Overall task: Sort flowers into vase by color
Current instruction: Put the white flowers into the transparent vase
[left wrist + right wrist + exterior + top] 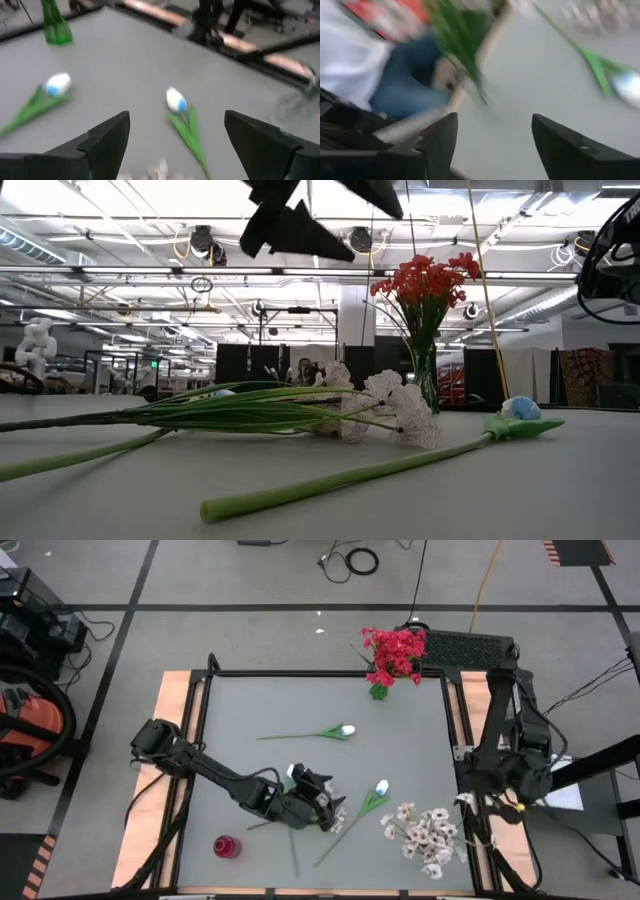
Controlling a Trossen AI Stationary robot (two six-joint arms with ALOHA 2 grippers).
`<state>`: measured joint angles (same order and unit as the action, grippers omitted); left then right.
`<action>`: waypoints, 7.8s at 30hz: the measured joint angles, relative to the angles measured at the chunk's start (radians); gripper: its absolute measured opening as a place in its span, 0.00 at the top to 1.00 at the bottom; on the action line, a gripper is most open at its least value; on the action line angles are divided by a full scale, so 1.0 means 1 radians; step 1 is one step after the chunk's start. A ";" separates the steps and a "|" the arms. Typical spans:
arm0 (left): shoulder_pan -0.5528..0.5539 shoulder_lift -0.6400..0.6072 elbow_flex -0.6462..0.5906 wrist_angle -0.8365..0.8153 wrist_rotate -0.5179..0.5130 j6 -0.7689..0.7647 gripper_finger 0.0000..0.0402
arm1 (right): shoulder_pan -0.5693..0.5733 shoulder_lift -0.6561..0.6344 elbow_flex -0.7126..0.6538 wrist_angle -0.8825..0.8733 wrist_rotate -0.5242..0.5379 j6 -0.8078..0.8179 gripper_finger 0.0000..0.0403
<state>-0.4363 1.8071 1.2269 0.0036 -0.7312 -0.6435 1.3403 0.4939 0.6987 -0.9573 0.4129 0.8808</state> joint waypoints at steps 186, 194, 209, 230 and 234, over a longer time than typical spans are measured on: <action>-0.105 0.387 0.935 -0.128 -0.343 0.628 0.12 | -0.386 -0.129 0.039 0.592 0.216 -0.639 0.99; -0.071 0.387 0.935 -0.038 -0.328 0.612 0.12 | -0.347 0.008 0.198 0.629 0.258 -0.747 0.99; 0.167 0.431 0.935 0.275 0.328 0.736 0.24 | -0.352 0.263 0.326 0.875 0.265 -1.102 0.97; 0.161 0.447 0.935 0.294 0.409 0.872 0.75 | -0.508 0.331 0.326 0.929 0.260 -1.157 0.97; 0.163 0.447 0.935 0.285 0.403 0.885 0.96 | -0.508 0.319 0.326 0.923 0.257 -1.141 0.96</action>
<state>-0.2733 2.2541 2.1620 0.2882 -0.3284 0.2418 0.8322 0.8132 1.0248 -0.0342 0.6696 -0.2598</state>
